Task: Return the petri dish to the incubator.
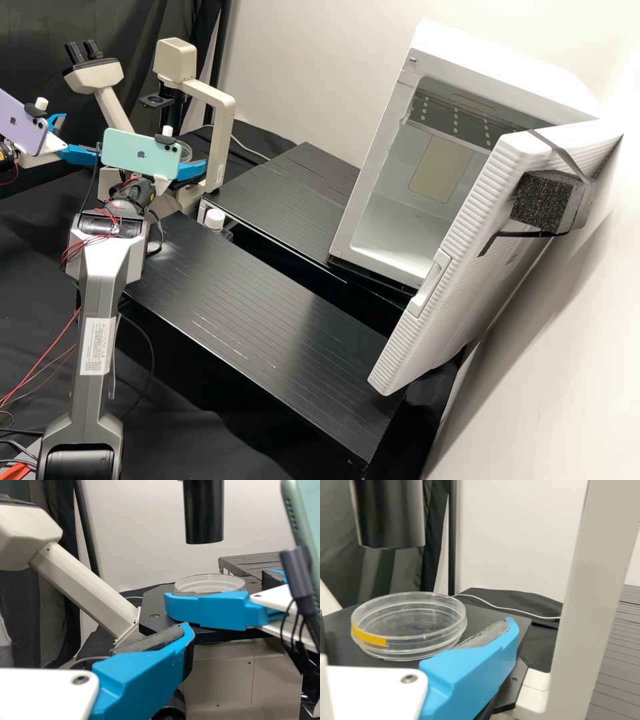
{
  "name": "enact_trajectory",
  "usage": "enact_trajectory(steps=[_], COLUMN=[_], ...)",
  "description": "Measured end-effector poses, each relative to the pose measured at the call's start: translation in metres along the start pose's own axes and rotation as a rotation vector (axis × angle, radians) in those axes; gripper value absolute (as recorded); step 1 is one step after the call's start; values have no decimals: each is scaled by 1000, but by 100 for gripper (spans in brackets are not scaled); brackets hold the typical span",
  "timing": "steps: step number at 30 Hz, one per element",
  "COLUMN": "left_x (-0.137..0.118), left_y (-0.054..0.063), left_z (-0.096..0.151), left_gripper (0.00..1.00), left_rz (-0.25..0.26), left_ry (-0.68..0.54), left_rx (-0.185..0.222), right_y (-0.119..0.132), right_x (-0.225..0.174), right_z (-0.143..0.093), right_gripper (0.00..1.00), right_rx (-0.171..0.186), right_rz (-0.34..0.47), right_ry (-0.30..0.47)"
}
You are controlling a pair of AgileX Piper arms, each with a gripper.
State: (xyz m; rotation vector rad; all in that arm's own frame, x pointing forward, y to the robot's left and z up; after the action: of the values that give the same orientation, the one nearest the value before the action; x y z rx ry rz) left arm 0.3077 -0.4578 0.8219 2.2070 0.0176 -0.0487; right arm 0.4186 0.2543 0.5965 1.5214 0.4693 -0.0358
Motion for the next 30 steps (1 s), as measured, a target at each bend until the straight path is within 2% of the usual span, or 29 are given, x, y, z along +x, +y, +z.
enact_trajectory(steps=[7, 14, 24, 26, 29, 30], left_x=[0, 0, 0, 0, 0, 0], left_y=[0, 0, 0, 0, 0, 0], left_z=[0, 0, 0, 0, 0, 0], left_gripper=[100, 100, 100, 100, 100, 100], left_rz=[0, 0, 0, 0, 0, 0], left_ry=[0, 0, 0, 0, 0, 0], left_rx=[0, 0, 0, 0, 0, 0], right_y=[6, -5, -6, -7, -8, -8], right_x=[4, 10, 15, 16, 17, 17], right_z=[-11, -7, -5, -4, -4, -4], right_gripper=[100, 100, 100, 100, 100, 0], right_rx=[-31, -28, -35, -28, -37, -37], right_rz=[-2, -16, -11, -10, -9, -9], right_ry=[-4, -38, -55, -60, -62, -62])
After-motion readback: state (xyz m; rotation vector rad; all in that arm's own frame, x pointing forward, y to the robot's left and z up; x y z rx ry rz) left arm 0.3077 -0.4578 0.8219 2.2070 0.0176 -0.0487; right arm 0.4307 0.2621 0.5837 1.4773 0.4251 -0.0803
